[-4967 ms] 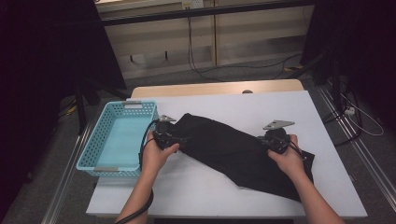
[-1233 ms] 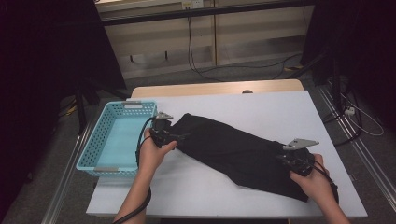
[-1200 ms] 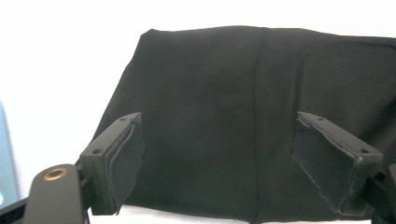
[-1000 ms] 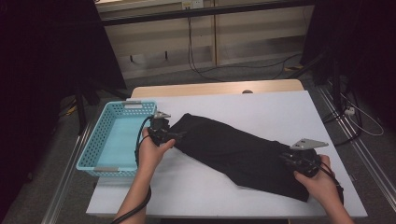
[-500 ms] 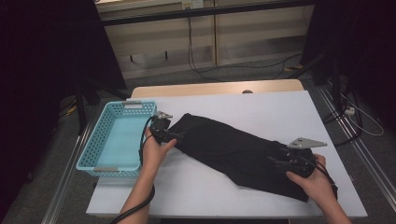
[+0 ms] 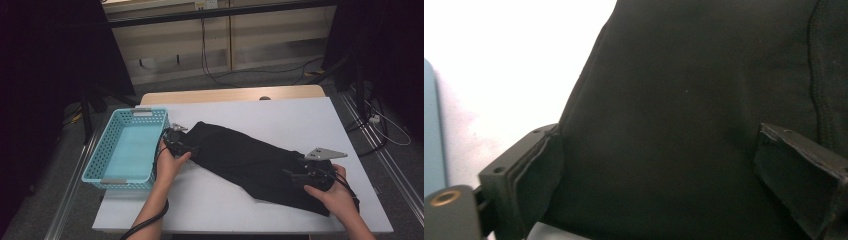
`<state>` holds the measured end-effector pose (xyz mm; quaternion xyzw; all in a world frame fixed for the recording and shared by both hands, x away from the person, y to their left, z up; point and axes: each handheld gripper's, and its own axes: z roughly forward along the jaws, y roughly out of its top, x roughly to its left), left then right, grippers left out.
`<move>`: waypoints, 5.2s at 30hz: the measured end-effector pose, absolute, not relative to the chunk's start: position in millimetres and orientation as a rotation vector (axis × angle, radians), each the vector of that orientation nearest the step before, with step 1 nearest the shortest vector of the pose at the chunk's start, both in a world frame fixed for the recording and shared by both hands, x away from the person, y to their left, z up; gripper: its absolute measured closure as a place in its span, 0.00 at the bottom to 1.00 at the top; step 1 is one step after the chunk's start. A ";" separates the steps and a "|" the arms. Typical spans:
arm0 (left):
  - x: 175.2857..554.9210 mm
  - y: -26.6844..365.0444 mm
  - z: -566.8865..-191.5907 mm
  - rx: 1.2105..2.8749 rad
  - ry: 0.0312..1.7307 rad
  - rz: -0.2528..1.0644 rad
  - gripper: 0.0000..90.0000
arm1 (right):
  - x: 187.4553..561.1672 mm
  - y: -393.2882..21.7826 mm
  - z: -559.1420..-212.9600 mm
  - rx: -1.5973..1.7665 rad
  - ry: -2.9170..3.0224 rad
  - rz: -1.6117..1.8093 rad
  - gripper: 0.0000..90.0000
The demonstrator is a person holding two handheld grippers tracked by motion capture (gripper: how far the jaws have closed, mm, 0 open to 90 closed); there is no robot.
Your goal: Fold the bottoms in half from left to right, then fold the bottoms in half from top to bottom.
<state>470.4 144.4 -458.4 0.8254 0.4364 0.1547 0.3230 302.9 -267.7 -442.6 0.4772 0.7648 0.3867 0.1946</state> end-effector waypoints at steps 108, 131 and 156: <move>464.1 164.2 -412.0 1.874 1.421 0.230 0.92 | 312.3 -244.4 -445.7 1.251 2.243 1.152 0.18; 469.3 155.1 -372.0 1.916 1.293 0.330 0.92 | 311.7 -247.1 -445.0 1.257 2.233 1.158 0.18; 413.6 74.2 -416.3 1.988 0.907 0.075 0.91 | 309.5 -244.5 -449.1 1.257 2.252 1.139 0.18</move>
